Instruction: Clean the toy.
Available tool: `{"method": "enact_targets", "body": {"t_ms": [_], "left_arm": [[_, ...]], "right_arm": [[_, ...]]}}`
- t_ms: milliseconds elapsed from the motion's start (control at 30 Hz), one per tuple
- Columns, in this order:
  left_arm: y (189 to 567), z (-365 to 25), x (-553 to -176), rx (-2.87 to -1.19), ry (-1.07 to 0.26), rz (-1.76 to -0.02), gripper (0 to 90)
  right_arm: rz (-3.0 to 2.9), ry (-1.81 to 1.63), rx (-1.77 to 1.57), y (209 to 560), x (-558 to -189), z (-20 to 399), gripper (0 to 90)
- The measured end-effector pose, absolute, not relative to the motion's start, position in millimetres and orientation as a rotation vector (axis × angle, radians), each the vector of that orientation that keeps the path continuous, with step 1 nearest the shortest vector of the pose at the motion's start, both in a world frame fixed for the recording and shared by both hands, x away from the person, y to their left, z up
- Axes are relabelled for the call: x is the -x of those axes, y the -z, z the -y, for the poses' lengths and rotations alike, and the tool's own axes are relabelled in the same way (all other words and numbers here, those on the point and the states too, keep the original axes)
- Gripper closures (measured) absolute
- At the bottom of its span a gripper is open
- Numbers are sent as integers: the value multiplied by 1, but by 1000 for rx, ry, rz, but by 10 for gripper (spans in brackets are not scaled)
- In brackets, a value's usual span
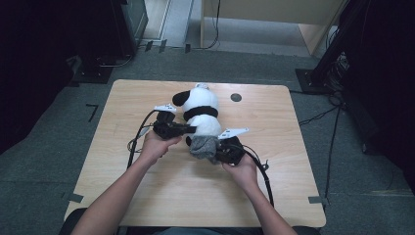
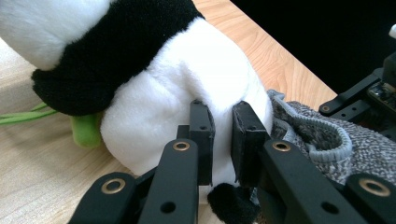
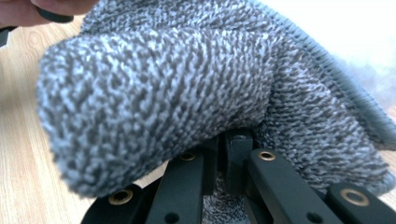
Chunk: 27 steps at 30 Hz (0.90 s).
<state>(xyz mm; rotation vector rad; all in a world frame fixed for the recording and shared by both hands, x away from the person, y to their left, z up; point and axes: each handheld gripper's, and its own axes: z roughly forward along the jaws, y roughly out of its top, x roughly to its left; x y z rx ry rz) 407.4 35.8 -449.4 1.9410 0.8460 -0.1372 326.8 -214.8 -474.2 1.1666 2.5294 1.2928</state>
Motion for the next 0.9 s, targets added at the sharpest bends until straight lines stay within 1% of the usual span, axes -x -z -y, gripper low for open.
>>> {"method": "enact_targets", "body": {"t_ms": [200, 300, 433, 633, 900], "left_arm": [[448, -37, -407, -1930, 141, -841, 814], [448, -39, -409, -1913, 165, -843, 814], [447, -38, -407, -1925, 127, -835, 814], [446, -44, -409, -1920, 114, -837, 814], [447, -41, -407, -1930, 114, -824, 814]], "right_arm": [[-2603, -1222, -1195, 487, -330, 211, 875], [-2618, -1208, -1209, 490, -331, 209, 875], [-2634, -1198, -1210, 490, -332, 210, 874], [-2581, -1307, -1128, 460, -326, 219, 874], [-2373, -1505, -1070, 416, -316, 241, 874]]}}
